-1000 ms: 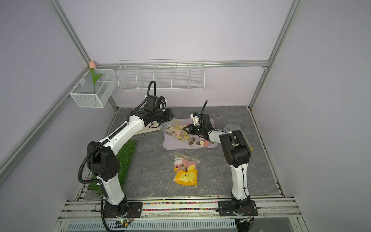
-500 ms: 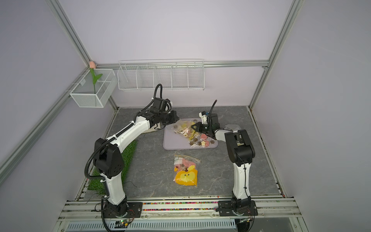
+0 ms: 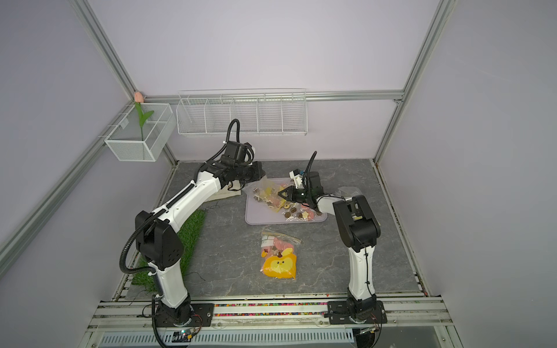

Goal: Pour cookies out of the ziploc bag
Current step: 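Pour the cookies out of the ziploc bag onto the tray.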

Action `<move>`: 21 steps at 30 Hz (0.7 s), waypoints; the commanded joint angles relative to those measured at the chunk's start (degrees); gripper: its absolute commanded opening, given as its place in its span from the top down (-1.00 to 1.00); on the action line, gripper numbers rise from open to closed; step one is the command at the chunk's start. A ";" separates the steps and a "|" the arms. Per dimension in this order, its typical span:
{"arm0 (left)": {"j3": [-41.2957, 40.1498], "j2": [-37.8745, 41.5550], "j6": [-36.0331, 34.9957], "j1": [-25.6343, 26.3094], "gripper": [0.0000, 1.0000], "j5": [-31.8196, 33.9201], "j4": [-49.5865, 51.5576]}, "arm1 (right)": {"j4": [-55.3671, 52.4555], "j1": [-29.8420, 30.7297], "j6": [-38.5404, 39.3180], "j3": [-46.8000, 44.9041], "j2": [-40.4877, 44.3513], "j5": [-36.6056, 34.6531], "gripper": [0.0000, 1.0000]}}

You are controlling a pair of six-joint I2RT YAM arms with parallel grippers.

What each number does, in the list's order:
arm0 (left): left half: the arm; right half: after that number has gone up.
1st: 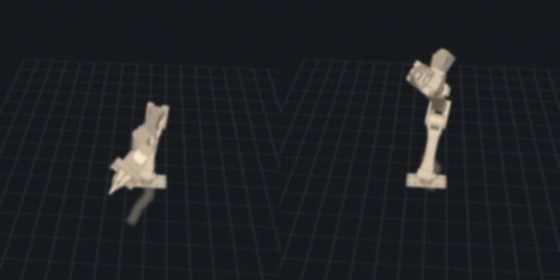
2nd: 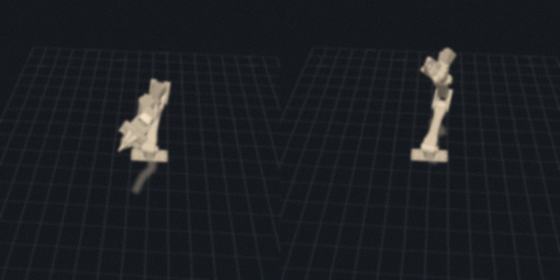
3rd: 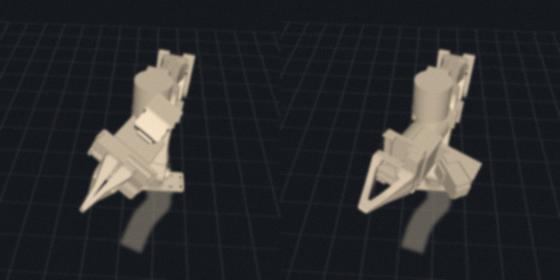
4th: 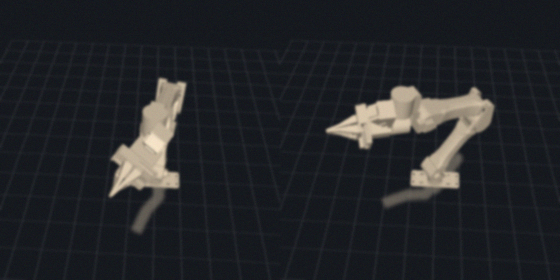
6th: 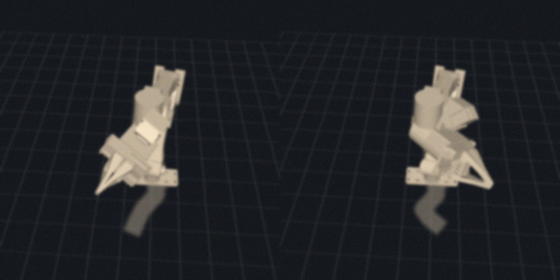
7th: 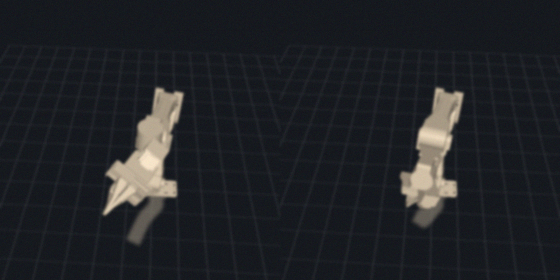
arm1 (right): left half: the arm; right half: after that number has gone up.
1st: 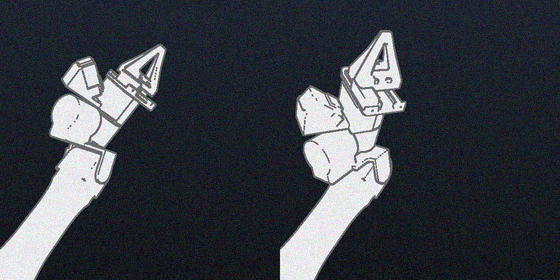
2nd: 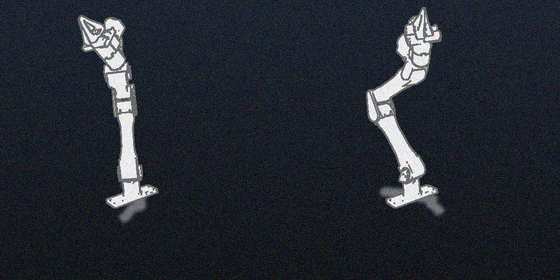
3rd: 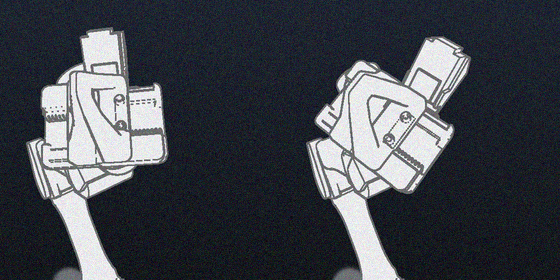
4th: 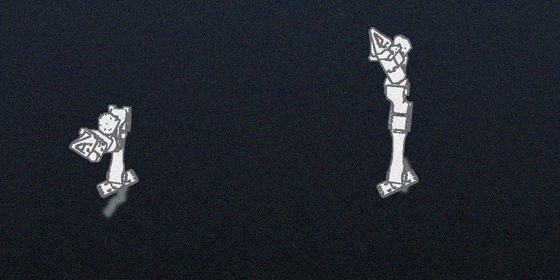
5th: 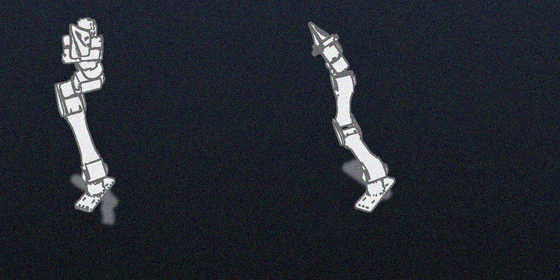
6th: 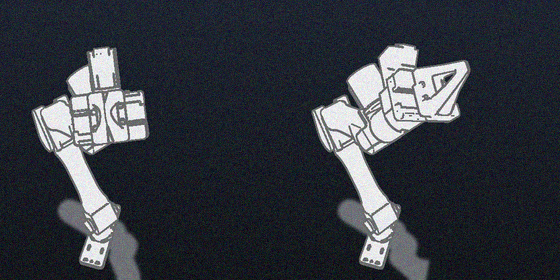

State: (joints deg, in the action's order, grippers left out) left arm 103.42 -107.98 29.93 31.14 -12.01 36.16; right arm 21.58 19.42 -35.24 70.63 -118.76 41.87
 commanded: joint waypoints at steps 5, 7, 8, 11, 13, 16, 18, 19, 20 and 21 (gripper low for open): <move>2.13 3.74 -2.38 -0.37 1.00 3.34 2.49 | 1.15 1.64 -2.27 3.72 -3.41 2.20 0.85; 2.22 3.88 -2.66 -0.43 1.00 4.02 2.92 | -0.30 2.28 -1.54 5.13 -4.63 2.26 0.86; 2.21 3.92 -2.81 -0.46 1.00 4.16 3.03 | -0.81 2.46 -1.41 5.75 -5.23 2.49 0.86; 2.06 3.77 -2.69 -0.59 1.00 3.84 2.86 | -0.36 2.37 -1.38 5.44 -5.38 1.36 0.86; 2.06 3.57 -2.60 -0.57 1.00 3.71 2.78 | -0.32 2.21 -1.25 5.31 -4.99 0.96 0.86; 2.05 3.31 -1.88 -0.55 1.00 2.79 2.21 | 0.41 1.61 -1.92 4.73 -4.14 0.46 0.85; 2.08 3.06 -1.23 -0.53 1.00 2.30 1.60 | 1.75 0.94 -2.57 3.67 -3.12 0.00 0.86; 2.05 2.97 -0.87 -0.54 1.00 1.66 1.24 | 2.50 0.49 -2.93 2.93 -2.46 -0.42 0.85; 2.33 2.62 -0.63 -0.51 1.00 1.39 1.19 | 2.81 0.06 -3.18 2.40 -1.76 -0.85 0.86; 2.48 2.40 -0.39 -0.38 1.00 1.12 1.10 | 3.07 -0.52 -3.48 1.96 -1.33 -1.13 0.85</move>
State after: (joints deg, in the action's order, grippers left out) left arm 103.42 -106.19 28.73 30.87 -9.63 38.92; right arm 23.79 20.64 -37.74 74.61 -122.37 43.11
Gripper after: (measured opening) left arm 0.046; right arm 0.073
